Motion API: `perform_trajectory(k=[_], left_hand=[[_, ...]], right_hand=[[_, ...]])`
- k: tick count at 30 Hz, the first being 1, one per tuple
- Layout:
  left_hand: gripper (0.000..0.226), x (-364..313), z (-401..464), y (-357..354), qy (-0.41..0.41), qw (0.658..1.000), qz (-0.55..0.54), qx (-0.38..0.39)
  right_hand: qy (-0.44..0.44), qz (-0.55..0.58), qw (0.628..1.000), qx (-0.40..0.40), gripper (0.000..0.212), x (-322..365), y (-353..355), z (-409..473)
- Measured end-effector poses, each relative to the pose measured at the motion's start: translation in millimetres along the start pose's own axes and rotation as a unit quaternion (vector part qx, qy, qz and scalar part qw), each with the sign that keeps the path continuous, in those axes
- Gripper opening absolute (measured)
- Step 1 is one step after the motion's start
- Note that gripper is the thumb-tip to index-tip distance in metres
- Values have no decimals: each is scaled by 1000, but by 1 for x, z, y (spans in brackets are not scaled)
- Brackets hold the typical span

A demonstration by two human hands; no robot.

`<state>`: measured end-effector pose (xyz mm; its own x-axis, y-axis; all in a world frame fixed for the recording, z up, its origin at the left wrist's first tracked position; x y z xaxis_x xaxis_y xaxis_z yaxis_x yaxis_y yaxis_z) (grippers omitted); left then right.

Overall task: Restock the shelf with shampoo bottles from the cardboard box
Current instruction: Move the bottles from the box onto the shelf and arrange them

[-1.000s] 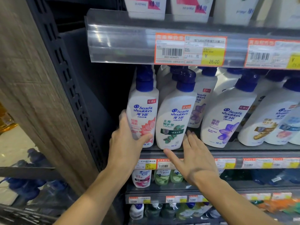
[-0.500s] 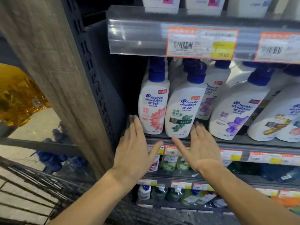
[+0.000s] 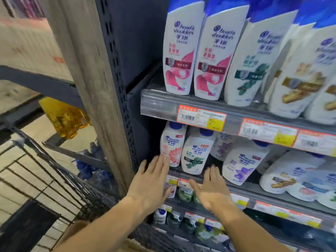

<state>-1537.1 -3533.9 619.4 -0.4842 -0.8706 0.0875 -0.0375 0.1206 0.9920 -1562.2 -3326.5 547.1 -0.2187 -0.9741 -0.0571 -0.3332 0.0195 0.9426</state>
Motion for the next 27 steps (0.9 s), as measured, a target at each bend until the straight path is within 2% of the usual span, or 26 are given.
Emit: perform_trajectory(k=[3,7,16,23,27], left_hand=[[80,-5,-8,28,-19,1000,8,18],[81,-8,-34,68,-31,999,14,-42],[83,-10,-147,148,-76,987,3,-138],[79,-9,-219,245,-105,953,-16,-285],[79,-3,-246,282,-109,939,-16,-326]], right_hand=[[10,59,998,17,91,-3,8,-32],[26,150,988,-9,85,6,41,-82],[28,203,973,-102,85,18,139,-248],[60,238,938,-246,81,24,225,-365],[53,227,935,-267,81,22,253,-396]])
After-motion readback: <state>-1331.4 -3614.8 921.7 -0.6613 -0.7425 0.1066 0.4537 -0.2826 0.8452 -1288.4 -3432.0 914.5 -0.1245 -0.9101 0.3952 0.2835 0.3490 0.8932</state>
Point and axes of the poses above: each hand's wrist, its own z-axis towards the middle knuckle, its own y-axis out of the back of the hand, x = y × z, the point moved 1 cm from there along z, towards the middle knuckle, and after that the axes turned 8 degrees about -y, right-handed, at the moved point
